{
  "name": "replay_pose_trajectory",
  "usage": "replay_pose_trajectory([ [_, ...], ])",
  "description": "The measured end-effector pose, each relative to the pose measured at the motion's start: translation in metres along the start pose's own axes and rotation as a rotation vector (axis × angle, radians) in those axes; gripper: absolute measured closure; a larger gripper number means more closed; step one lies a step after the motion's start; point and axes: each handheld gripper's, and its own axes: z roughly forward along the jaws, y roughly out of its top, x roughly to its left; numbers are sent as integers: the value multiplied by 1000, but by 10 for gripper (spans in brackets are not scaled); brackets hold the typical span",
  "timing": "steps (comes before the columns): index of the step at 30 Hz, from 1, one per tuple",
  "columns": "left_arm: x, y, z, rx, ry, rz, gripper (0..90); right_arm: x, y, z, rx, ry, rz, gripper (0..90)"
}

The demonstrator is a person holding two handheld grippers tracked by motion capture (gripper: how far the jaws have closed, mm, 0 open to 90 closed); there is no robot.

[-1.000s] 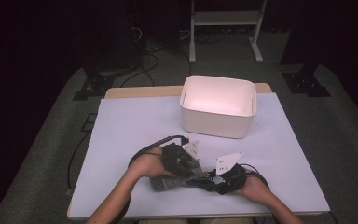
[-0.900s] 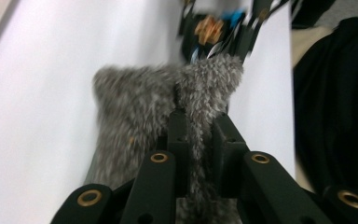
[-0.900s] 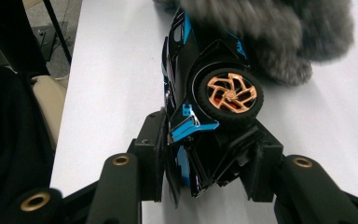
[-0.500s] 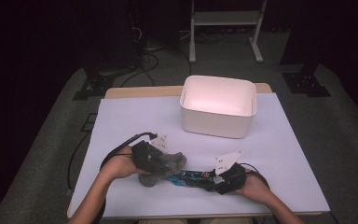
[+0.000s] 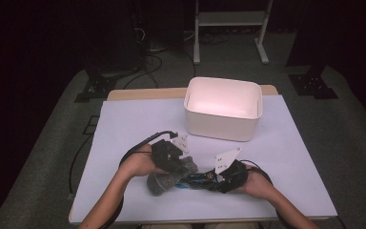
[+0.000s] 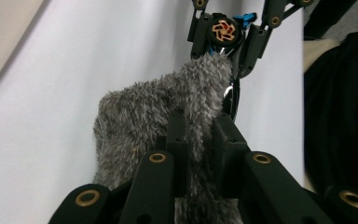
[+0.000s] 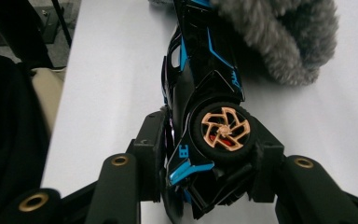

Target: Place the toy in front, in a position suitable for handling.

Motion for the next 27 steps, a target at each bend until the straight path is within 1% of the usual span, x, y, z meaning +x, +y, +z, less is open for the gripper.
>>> replay_pose_trajectory([
  [1,3,1,0,-2,1,-4,793,-4,1,0,-1,-17,0,558],
  [4,7,2,0,1,5,-11,793,-14,1,0,-1,-17,1,557],
  [6,10,2,1,6,10,-16,793,-19,0,0,0,-12,13,556],
  [7,11,2,2,8,7,-22,793,-21,0,0,0,-7,20,556],
  [8,12,1,5,9,2,-25,793,-24,-1,0,-1,-2,17,556],
  [9,12,1,6,12,-1,-25,793,-25,-1,0,-6,4,32,554],
  [11,12,0,11,13,-15,-25,793,-24,-2,0,-10,-1,42,552],
  [14,10,-2,12,-2,-15,-29,794,-23,-3,-1,-24,-2,72,543],
  [15,8,-3,12,-3,-16,-27,795,-23,-4,-1,-28,1,86,526],
  [16,8,-3,12,-3,-16,-27,795,-23,-4,-1,-28,1,86,526],
  [17,7,-4,11,-6,-19,-26,795,-24,-4,-2,-30,9,124,455],
  [20,0,-6,11,-14,-22,-15,795,-24,-6,-5,-44,25,160,385],
  [21,-1,-7,11,-11,-23,-11,795,-24,-6,-5,-47,35,182,356],
  [24,-4,-7,11,-8,-32,-4,796,-23,-6,-7,-52,35,195,332],
  [26,-9,-9,11,-6,-39,3,796,-20,-5,-9,-59,44,216,291],
  [27,-12,-9,11,-2,-48,13,797,-18,-5,-10,-56,41,228,262],
])
